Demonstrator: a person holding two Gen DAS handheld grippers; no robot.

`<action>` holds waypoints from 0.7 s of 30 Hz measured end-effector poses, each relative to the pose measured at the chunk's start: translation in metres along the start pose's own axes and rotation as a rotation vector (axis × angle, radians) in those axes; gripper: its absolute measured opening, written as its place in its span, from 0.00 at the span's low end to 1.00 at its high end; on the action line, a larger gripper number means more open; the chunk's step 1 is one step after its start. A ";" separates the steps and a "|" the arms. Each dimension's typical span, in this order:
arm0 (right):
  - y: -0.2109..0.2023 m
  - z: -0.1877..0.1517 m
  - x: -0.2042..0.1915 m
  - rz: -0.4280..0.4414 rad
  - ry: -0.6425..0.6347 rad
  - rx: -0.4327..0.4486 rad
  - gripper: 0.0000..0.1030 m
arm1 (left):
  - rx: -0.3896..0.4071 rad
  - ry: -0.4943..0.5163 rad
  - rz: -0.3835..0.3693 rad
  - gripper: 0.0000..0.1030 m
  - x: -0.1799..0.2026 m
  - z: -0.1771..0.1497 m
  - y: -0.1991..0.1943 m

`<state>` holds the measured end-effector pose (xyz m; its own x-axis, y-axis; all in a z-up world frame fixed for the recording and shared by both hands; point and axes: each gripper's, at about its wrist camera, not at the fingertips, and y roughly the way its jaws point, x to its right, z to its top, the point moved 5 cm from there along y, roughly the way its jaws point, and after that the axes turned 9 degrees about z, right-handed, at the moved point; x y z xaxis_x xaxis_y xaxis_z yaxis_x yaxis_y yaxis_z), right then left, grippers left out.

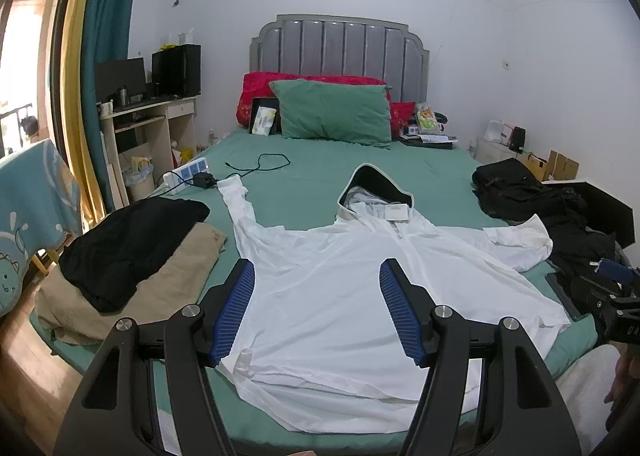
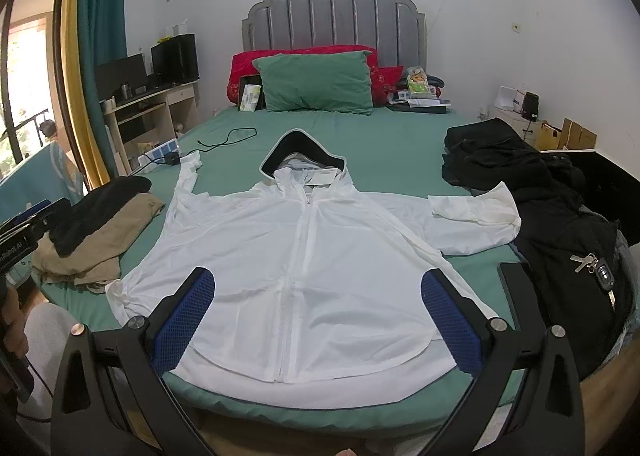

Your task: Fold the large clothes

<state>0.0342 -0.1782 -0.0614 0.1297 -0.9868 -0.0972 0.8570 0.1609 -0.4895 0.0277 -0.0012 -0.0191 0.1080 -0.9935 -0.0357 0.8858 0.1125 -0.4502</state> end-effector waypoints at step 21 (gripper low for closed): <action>-0.004 -0.002 0.004 -0.004 0.006 0.001 0.99 | -0.002 0.000 0.001 0.66 0.001 0.000 0.000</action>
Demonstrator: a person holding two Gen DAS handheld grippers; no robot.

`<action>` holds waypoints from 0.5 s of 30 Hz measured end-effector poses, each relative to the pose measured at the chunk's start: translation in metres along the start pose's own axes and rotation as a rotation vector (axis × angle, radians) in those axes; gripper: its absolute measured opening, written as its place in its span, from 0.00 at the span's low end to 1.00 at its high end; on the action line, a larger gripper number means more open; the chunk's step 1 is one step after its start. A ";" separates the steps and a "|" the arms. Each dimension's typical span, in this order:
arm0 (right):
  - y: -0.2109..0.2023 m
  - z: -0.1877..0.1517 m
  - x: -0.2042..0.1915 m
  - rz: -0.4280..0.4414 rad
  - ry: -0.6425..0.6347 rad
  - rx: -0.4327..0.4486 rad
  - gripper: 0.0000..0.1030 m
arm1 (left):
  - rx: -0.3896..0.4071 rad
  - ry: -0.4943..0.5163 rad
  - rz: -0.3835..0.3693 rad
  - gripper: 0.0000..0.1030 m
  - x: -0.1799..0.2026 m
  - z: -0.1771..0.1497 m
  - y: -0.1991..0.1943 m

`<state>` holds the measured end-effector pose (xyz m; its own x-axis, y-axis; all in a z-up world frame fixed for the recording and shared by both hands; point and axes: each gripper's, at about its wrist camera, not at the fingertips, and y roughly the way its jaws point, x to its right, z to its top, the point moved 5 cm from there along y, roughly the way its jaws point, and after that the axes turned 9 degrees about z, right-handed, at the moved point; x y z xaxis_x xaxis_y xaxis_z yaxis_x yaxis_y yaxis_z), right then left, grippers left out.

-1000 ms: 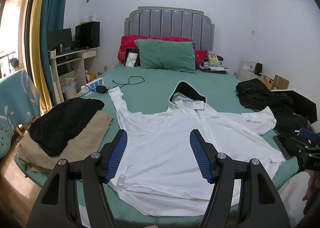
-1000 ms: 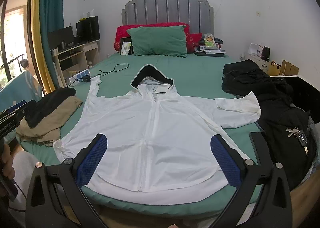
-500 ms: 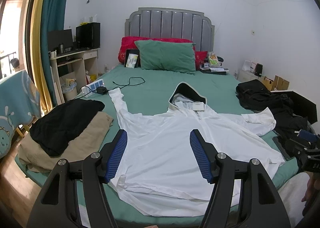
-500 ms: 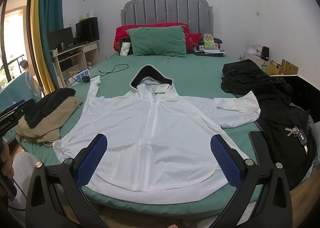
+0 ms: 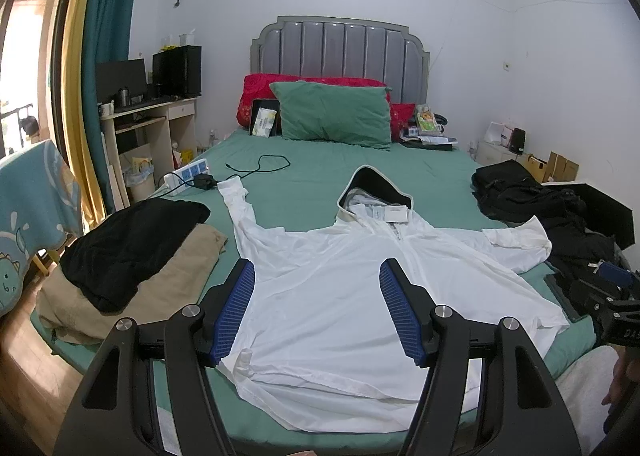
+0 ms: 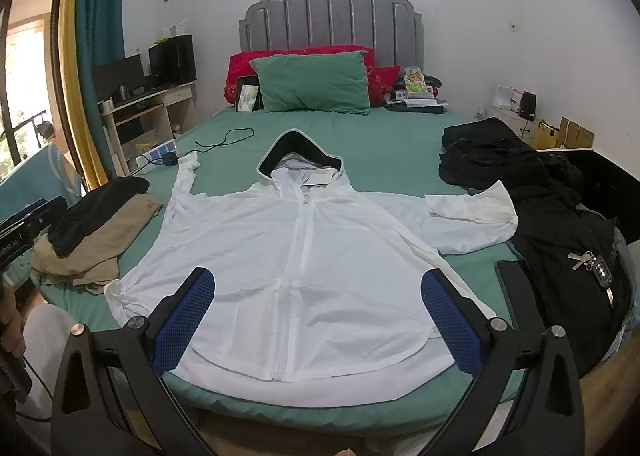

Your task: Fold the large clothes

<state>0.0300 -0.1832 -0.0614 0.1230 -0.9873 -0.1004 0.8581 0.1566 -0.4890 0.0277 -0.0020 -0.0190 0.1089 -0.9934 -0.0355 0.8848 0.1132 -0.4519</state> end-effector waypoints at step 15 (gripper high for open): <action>0.000 -0.001 0.001 -0.001 0.002 0.000 0.99 | 0.002 0.002 0.001 0.67 -0.001 0.000 0.000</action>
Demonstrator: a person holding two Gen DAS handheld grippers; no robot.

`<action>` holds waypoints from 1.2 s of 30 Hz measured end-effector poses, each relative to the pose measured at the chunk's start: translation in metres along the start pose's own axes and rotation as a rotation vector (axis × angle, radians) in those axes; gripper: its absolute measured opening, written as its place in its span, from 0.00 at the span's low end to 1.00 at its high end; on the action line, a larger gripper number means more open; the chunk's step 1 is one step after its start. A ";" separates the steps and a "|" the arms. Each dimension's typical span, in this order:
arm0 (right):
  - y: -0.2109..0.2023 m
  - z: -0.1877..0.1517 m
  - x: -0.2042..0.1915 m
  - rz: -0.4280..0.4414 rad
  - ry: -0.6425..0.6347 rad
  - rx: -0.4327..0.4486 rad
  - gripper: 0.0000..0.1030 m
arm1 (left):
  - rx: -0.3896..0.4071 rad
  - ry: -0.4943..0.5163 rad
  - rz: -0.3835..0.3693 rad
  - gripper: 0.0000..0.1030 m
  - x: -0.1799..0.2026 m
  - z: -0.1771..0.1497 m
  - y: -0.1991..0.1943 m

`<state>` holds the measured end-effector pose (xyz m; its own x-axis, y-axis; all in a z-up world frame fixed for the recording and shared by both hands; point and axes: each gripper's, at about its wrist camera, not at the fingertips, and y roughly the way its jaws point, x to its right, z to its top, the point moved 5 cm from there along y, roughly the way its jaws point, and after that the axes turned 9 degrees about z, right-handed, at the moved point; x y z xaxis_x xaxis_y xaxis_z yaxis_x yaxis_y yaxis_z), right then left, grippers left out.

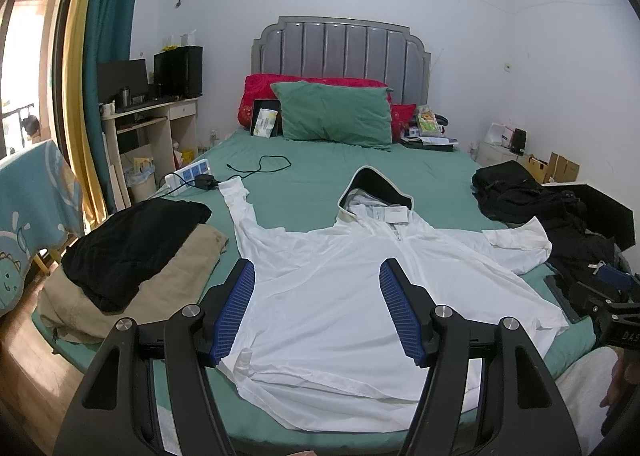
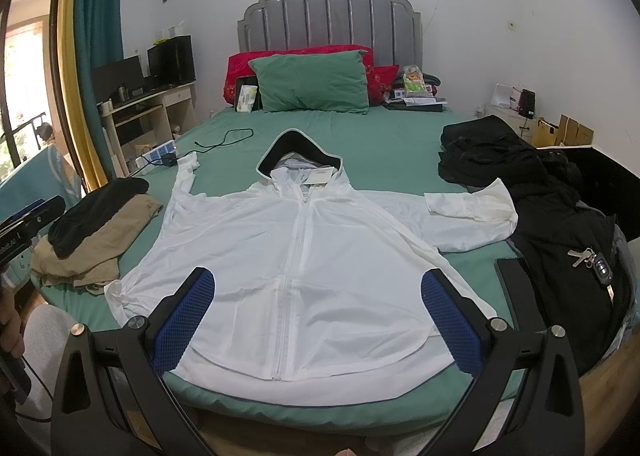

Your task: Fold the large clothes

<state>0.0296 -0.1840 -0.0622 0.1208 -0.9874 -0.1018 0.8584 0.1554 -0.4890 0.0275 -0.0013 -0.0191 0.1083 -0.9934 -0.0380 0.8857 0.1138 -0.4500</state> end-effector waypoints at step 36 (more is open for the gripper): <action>0.081 0.013 0.069 -0.071 -0.036 -0.077 0.99 | -0.148 0.043 -0.070 0.76 0.008 -0.001 0.103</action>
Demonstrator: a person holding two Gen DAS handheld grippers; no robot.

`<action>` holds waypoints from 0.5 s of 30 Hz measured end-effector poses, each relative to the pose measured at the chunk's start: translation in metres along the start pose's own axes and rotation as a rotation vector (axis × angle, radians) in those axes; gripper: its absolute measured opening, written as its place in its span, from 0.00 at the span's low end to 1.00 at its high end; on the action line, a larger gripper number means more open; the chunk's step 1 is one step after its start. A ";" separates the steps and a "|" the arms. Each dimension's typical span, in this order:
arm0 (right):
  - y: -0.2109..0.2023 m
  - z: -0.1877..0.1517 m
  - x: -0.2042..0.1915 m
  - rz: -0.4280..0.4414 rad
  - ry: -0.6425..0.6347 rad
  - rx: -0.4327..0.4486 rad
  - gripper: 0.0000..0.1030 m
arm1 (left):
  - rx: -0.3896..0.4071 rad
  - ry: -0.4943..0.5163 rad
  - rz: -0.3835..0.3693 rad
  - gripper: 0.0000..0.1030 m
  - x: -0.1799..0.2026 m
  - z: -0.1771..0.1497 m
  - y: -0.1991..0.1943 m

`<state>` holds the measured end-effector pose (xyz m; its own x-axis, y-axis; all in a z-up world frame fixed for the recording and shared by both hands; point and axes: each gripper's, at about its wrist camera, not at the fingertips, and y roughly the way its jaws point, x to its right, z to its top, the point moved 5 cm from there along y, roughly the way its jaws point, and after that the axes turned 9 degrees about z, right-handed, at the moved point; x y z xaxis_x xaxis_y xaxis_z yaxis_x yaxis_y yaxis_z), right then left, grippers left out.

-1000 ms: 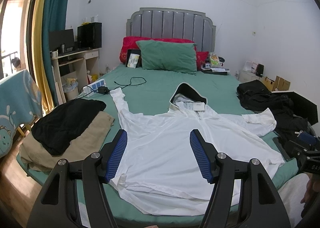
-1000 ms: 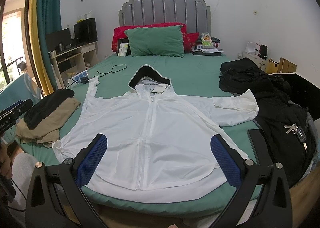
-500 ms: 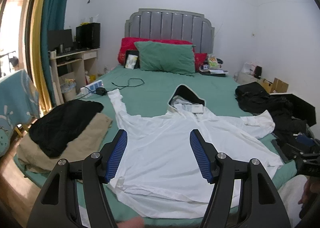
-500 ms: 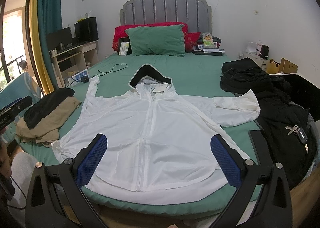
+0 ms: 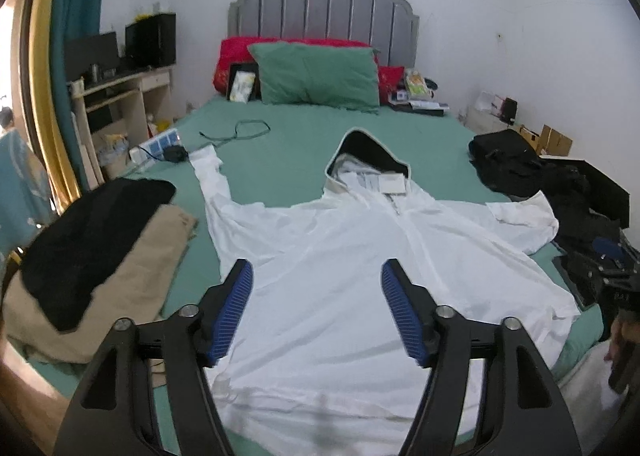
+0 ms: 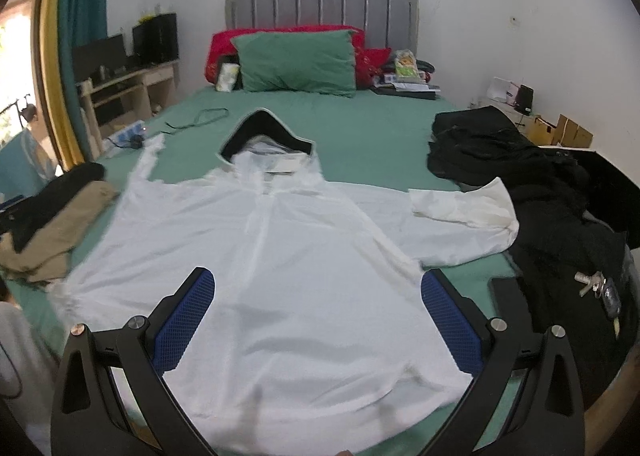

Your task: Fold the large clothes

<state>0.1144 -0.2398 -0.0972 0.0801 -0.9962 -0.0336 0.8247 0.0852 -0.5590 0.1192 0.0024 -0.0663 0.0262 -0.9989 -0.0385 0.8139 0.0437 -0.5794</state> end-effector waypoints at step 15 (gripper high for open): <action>0.144 0.046 0.146 -0.202 -0.152 -0.138 0.99 | -0.093 0.074 0.087 0.77 0.013 -0.003 0.132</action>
<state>0.2708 -0.3722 -0.1448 0.0133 -0.9778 0.2090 0.7492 -0.1287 -0.6497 0.2254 -0.0049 -0.1453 0.0488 -0.9875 -0.1497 0.7532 0.1348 -0.6438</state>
